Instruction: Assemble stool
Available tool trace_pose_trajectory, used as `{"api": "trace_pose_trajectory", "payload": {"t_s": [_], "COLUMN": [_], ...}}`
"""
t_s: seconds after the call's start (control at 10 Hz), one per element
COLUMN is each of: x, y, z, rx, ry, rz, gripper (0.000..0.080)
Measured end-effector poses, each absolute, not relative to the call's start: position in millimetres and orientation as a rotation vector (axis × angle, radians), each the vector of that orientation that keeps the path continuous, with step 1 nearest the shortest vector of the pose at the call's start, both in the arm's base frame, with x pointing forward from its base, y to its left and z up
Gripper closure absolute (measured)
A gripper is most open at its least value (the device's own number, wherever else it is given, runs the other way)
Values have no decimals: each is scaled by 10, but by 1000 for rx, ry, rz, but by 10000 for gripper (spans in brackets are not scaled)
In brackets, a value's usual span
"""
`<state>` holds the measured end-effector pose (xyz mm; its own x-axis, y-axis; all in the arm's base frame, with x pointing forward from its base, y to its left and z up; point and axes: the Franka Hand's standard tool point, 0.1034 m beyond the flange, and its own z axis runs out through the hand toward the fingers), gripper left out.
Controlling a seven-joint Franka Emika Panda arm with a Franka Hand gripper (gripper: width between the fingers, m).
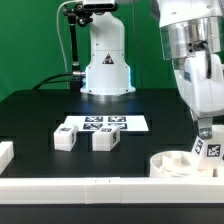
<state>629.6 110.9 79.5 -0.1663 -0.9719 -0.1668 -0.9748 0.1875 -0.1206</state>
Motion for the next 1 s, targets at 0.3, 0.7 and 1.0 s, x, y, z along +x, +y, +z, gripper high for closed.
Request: {"api": "trace_pose_trajectory", "payload": {"t_s": [0.3, 0.7, 1.0], "x": [6298, 6302, 6267], "y": [1119, 1123, 1184], "z": [797, 800, 788], "rx": [-1687, -1473, -1532], "ry": [2404, 2531, 2490], "rz": [42, 76, 114], "gripper": [458, 455, 177]}}
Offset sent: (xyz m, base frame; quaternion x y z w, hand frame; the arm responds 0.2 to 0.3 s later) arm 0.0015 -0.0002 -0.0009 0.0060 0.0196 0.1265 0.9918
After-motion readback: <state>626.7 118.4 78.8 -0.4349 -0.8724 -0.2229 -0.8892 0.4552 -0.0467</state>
